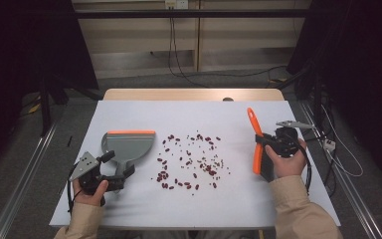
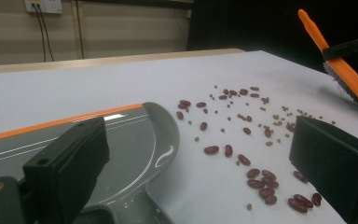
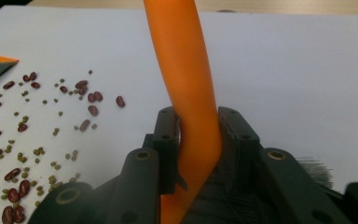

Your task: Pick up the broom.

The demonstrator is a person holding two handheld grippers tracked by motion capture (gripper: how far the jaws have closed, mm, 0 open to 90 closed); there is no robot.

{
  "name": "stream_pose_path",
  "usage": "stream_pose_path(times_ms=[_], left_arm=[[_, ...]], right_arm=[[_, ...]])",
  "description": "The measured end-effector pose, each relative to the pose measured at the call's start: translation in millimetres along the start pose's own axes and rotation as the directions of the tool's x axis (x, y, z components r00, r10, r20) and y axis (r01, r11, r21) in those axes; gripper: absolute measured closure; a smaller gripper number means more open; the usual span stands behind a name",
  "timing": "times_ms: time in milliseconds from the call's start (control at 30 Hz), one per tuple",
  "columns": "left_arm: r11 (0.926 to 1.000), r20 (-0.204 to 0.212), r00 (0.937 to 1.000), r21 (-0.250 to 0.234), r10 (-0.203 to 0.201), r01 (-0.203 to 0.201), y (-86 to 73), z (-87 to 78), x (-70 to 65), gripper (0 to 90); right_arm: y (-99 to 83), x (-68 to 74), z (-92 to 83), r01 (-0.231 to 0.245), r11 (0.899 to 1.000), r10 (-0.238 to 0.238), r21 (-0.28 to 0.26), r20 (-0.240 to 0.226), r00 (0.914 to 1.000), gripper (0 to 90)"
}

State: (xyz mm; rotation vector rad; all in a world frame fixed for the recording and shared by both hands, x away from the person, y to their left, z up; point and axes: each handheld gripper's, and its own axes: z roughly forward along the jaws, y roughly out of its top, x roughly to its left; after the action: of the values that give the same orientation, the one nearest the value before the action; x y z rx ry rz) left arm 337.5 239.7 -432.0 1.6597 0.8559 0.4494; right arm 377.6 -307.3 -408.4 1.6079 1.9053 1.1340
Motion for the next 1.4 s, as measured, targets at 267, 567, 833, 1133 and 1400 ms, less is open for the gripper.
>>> stream_pose_path(times_ms=[267,567,833,1133,1400], left_arm=[[0.9999,-0.004,1.0,-0.016,0.005,-0.005,4.3,1.7,-3.3,4.4],[0.9974,0.021,0.9989,-0.059,0.043,-0.041,22.4,6.2,-18.0,3.7],[0.9957,0.041,0.9975,-0.074,0.058,-0.055,38.5,15.7,-29.8,3.3],[0.9973,0.128,0.9905,-0.061,0.05,-0.043,50.2,40.4,-50.5,2.4],[0.9989,0.169,0.9847,-0.023,0.044,-0.041,52.5,65.6,-66.2,3.6]], right_arm=[[1.8,-0.6,-13.8,-0.029,0.993,0.025,-0.117,-0.035,0.9991,71.1],[11.0,6.3,-27.8,-0.026,0.98,0.015,-0.196,-0.06,0.9981,71.5],[19.2,16.0,-31.4,-0.014,0.973,0.0,-0.231,-0.061,0.9981,71.5],[30.6,40.1,-26.1,0.002,0.967,-0.027,-0.253,-0.094,0.9952,71.4],[37.7,62.0,-16.2,0.009,0.966,-0.048,-0.259,-0.144,0.9884,71.4]])
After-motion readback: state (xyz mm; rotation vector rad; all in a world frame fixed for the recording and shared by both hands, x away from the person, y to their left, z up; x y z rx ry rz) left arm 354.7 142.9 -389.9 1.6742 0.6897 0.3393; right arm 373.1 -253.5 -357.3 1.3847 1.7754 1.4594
